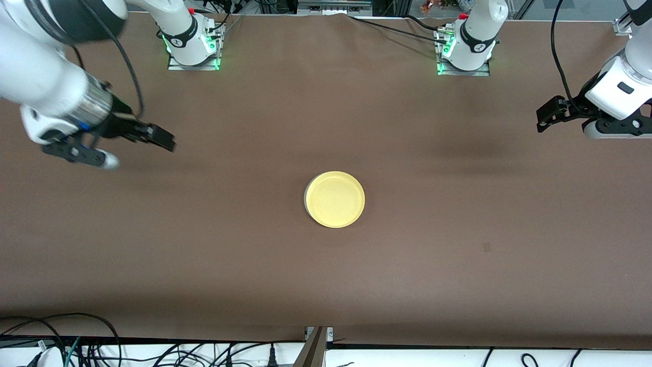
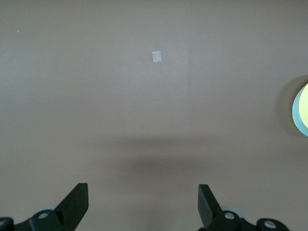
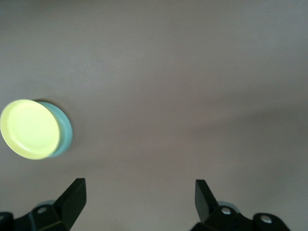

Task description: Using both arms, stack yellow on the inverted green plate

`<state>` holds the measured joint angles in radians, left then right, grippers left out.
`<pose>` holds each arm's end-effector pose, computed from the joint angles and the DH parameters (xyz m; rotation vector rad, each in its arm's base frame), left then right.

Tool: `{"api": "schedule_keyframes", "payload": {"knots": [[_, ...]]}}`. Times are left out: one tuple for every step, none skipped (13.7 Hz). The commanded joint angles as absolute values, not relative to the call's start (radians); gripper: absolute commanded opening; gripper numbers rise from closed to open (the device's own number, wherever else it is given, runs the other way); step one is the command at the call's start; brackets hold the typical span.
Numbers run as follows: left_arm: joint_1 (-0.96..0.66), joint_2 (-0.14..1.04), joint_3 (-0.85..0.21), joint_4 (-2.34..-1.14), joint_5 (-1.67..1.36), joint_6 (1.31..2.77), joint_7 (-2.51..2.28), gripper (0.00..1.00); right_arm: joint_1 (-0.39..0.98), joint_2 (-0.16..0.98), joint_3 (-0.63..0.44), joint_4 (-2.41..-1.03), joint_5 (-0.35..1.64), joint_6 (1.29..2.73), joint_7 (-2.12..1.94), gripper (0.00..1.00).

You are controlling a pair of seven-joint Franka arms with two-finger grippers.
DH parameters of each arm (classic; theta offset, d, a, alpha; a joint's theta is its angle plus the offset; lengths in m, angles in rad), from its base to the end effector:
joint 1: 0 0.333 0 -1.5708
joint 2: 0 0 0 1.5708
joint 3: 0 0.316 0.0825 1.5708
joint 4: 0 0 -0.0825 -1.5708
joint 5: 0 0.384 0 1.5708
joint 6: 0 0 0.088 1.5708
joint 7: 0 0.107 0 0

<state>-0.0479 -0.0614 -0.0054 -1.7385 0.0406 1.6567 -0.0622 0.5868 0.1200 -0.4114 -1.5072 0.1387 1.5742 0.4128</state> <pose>0.5388 -0.0248 0.5861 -3.0996 -0.0078 0.0279 0.5734 0.1308 0.5919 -3.0436 0.3658 0.1035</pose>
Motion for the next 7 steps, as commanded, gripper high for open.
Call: {"api": "schedule_keyframes", "payload": {"knots": [[-0.037, -0.071, -0.011, -1.744, 0.029, 1.654, -0.052, 1.00, 0.525, 0.055, -0.384, -1.543, 0.100, 1.540, 0.346, 1.00], [-0.035, -0.063, -0.011, -1.743, 0.029, 1.658, -0.054, 1.00, 0.461, 0.035, -0.336, -1.546, 0.100, 1.520, 0.297, 1.00], [-0.035, -0.060, -0.009, -1.733, 0.029, 1.657, -0.052, 1.00, 0.399, 0.017, -0.292, -1.558, 0.097, 1.507, 0.279, 1.00], [-0.035, -0.055, -0.008, -1.726, 0.029, 1.654, -0.055, 1.00, 0.356, -0.010, -0.255, -1.580, 0.077, 1.505, 0.278, 1.00], [-0.037, -0.055, -0.008, -1.724, 0.029, 1.654, -0.055, 1.00, 0.322, -0.038, -0.227, -1.615, 0.057, 1.511, 0.270, 1.00], [-0.034, -0.052, -0.006, -1.724, 0.029, 1.654, -0.049, 1.00, 0.275, -0.064, -0.181, -1.650, 0.046, 1.519, 0.268, 1.00], [-0.034, -0.049, -0.005, -1.720, 0.029, 1.652, -0.045, 1.00, 0.191, -0.084, -0.101, -1.679, 0.043, 1.531, 0.267, 1.00]]}}
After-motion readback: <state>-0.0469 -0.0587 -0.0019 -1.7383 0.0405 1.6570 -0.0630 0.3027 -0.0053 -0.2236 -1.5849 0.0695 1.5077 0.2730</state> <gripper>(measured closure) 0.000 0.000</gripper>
